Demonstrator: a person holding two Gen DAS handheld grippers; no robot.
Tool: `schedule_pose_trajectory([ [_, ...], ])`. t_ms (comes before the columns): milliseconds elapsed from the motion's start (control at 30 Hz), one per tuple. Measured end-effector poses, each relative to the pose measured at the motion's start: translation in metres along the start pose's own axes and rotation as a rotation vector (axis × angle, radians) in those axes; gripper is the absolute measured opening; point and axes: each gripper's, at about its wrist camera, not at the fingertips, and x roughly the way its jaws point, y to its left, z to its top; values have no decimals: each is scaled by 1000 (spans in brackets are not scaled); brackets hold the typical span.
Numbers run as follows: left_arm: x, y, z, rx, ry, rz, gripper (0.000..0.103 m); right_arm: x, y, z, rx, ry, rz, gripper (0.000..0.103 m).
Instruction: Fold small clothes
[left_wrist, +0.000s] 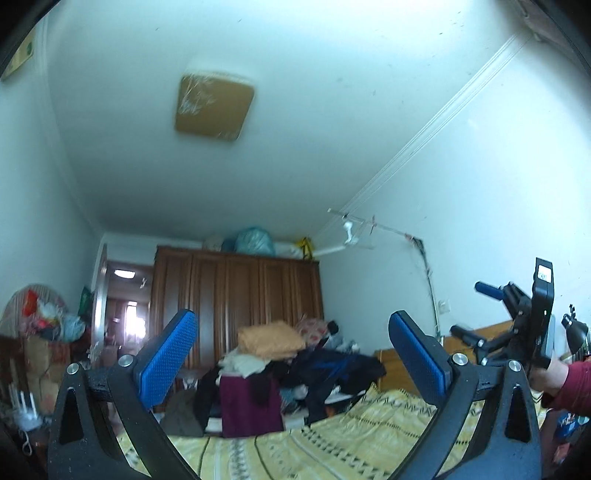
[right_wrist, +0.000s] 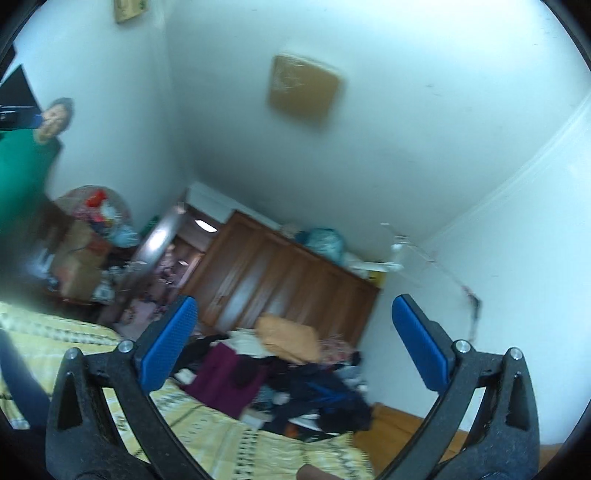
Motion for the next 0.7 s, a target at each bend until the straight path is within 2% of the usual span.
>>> schedule_pose_trajectory([
  [100, -14, -23, 62, 31, -7, 47, 103, -12, -58, -2, 46, 12, -69, 103],
  [133, -22, -19, 70, 28, 0, 71, 103, -26, -76, -14, 54, 13, -79, 103],
  [167, -32, -10, 69, 21, 4, 92, 103, -34, -84, -16, 43, 5, -93, 103],
  [200, -43, 0, 61, 13, 6, 109, 103, -34, -91, -36, 24, -3, -105, 103],
  [267, -55, 5, 32, 42, 6, 149, 103, -48, -93, -49, -56, -62, -151, 103],
  [333, -72, 11, 22, 112, 8, 255, 103, -49, -92, -65, -154, -91, -185, 103],
  [367, -68, 17, 4, 149, 22, 303, 103, -49, -95, -68, -197, -95, -198, 103],
  [467, -91, 37, 26, 315, 98, 458, 103, -36, -121, -74, -232, -38, -207, 103],
  [567, -123, 58, 51, 451, 144, 594, 103, -21, -154, -78, -247, 8, -266, 103],
  [633, -153, 71, 70, 531, 142, 695, 103, -10, -172, -80, -251, 31, -319, 103],
  [700, -184, 86, 91, 552, 117, 792, 103, -13, -199, -84, -222, 45, -365, 103],
])
